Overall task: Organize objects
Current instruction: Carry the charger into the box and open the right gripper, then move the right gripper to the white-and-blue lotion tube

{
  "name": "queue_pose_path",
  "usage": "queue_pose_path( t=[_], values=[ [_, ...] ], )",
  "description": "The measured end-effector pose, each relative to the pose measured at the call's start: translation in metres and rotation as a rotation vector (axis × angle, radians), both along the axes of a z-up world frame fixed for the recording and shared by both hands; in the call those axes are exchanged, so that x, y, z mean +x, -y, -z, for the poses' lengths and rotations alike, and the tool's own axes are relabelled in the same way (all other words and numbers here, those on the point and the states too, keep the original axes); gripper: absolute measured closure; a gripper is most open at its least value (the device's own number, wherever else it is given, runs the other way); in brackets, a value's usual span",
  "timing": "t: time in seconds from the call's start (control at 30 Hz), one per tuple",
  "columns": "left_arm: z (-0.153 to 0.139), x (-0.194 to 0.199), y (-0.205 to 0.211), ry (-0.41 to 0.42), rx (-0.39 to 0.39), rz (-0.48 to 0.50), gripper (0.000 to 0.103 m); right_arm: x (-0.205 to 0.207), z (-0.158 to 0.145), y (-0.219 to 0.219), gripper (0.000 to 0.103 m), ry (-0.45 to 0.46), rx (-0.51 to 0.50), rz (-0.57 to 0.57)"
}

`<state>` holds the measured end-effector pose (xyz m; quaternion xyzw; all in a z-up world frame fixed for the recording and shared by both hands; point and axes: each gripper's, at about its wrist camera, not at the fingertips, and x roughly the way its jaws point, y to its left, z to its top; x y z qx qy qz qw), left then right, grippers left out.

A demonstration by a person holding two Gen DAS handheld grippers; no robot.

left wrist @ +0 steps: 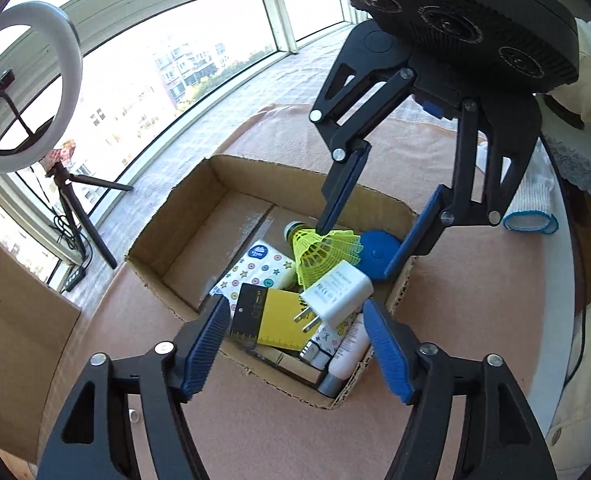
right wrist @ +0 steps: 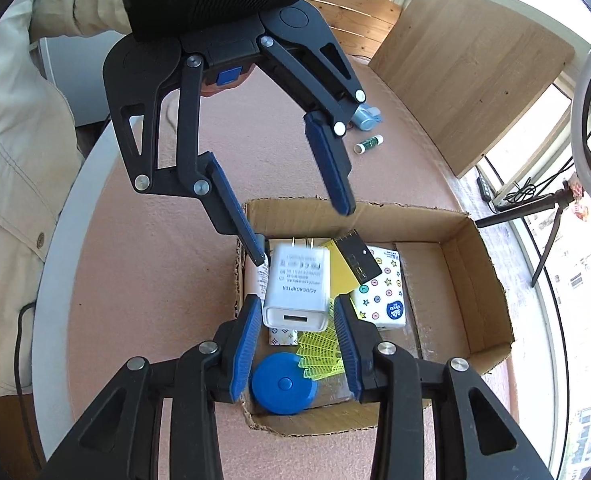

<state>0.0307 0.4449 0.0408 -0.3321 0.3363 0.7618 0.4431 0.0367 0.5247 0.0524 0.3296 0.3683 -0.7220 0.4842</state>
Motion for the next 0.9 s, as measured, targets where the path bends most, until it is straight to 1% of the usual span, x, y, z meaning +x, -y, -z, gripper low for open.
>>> queue_pose_path(
  t=[0.03,0.17,0.27,0.33,0.37,0.43,0.47,0.53,0.6,0.67,0.83,0.9],
  values=[
    [-0.002,-0.001,0.004,-0.003,0.011,-0.020,0.019,-0.001,-0.001,-0.001,0.063,0.005,-0.006,0.014],
    [-0.008,-0.005,0.019,0.001,0.054,-0.092,0.017,-0.001,-0.008,-0.003,0.063,-0.011,-0.026,0.073],
    [-0.009,-0.004,0.046,-0.007,0.076,-0.163,0.016,-0.003,-0.014,0.000,0.058,-0.027,-0.052,0.147],
    [-0.008,-0.005,0.072,-0.016,0.088,-0.211,0.014,-0.006,-0.018,0.006,0.049,-0.047,-0.066,0.212],
    [-0.009,-0.003,0.085,-0.021,0.095,-0.234,0.012,-0.009,-0.021,0.010,0.046,-0.058,-0.076,0.248],
    [-0.009,0.000,0.108,-0.023,0.110,-0.271,0.010,-0.013,-0.027,0.020,0.034,-0.070,-0.108,0.324],
    [-0.008,0.001,0.120,-0.023,0.113,-0.294,0.009,-0.016,-0.030,0.026,0.032,-0.066,-0.129,0.357],
    [-0.005,0.000,0.144,-0.022,0.113,-0.341,0.009,-0.023,-0.033,0.043,0.029,-0.054,-0.150,0.416],
    [0.000,-0.002,0.170,-0.021,0.117,-0.392,0.009,-0.029,-0.033,0.065,0.029,-0.053,-0.142,0.469],
    [0.004,-0.005,0.197,-0.017,0.121,-0.463,0.009,-0.037,-0.030,0.091,0.029,-0.045,-0.133,0.506],
    [0.013,-0.014,0.272,0.000,0.130,-0.641,0.009,-0.052,-0.020,0.157,0.029,-0.032,-0.116,0.549],
    [0.014,-0.016,0.302,0.017,0.143,-0.698,0.009,-0.058,-0.014,0.184,0.029,-0.028,-0.105,0.563]
  ],
)
